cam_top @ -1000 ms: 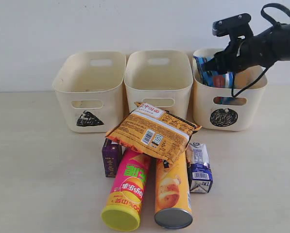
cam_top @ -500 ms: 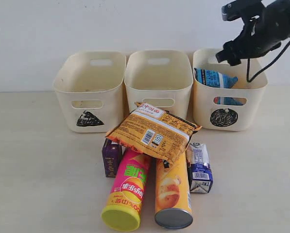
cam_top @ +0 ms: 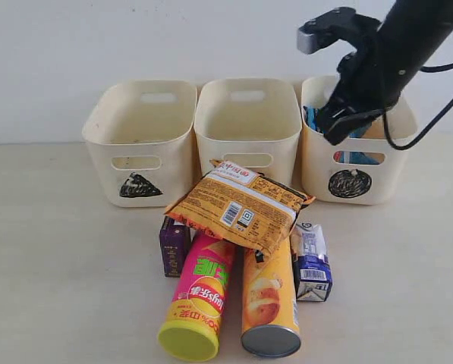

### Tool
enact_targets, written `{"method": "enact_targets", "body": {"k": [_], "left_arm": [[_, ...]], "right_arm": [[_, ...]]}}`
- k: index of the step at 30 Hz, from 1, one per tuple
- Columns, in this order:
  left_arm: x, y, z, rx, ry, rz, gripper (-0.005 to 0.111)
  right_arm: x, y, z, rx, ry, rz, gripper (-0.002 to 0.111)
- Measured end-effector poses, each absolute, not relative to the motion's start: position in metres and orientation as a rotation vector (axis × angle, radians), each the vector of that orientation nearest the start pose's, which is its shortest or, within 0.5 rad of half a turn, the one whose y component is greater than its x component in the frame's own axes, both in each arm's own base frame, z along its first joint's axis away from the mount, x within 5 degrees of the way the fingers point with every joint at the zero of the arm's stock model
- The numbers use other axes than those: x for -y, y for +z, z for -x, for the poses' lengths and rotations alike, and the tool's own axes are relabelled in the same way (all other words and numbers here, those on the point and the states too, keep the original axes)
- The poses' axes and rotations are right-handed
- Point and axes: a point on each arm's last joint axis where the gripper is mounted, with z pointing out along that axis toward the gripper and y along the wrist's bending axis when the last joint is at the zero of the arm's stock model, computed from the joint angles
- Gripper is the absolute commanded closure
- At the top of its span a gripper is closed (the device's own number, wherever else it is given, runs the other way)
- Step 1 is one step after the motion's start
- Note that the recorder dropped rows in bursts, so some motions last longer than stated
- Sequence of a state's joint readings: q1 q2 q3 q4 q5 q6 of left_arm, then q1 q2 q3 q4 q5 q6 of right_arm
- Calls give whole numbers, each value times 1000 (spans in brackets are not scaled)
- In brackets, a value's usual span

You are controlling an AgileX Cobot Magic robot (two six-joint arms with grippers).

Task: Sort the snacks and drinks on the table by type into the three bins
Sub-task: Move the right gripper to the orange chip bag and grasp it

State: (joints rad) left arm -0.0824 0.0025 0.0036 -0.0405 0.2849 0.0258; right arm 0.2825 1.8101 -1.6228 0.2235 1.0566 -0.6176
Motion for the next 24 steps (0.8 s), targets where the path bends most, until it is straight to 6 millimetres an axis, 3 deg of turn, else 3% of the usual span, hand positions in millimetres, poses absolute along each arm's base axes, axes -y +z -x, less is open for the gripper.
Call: {"method": "enact_targets", "body": {"k": [2, 5, 7, 8, 10, 13, 24], "left_arm": [[6, 186, -55, -1774, -79, -70, 103], [6, 186, -55, -1774, -79, -70, 103], [6, 186, -55, -1774, -79, -70, 103], [6, 186, -55, -1774, -79, -70, 103], [6, 186, -55, -1774, -79, -70, 103], [6, 186, -55, -1774, -79, -70, 103], [6, 186, -55, -1774, -79, -70, 103]], "right_arm": [[-144, 303, -365, -2445, 229, 1156, 108], [-182, 303, -347, -2371, 269, 1326, 92], [-204, 302, -335, -2323, 291, 1424, 58], [-210, 300, -332, -2310, 294, 1456, 31], [-224, 294, -326, -2293, 310, 1517, 3], [-234, 284, -323, -2289, 303, 1570, 3], [-244, 241, -344, -2303, 231, 1594, 3]]}}
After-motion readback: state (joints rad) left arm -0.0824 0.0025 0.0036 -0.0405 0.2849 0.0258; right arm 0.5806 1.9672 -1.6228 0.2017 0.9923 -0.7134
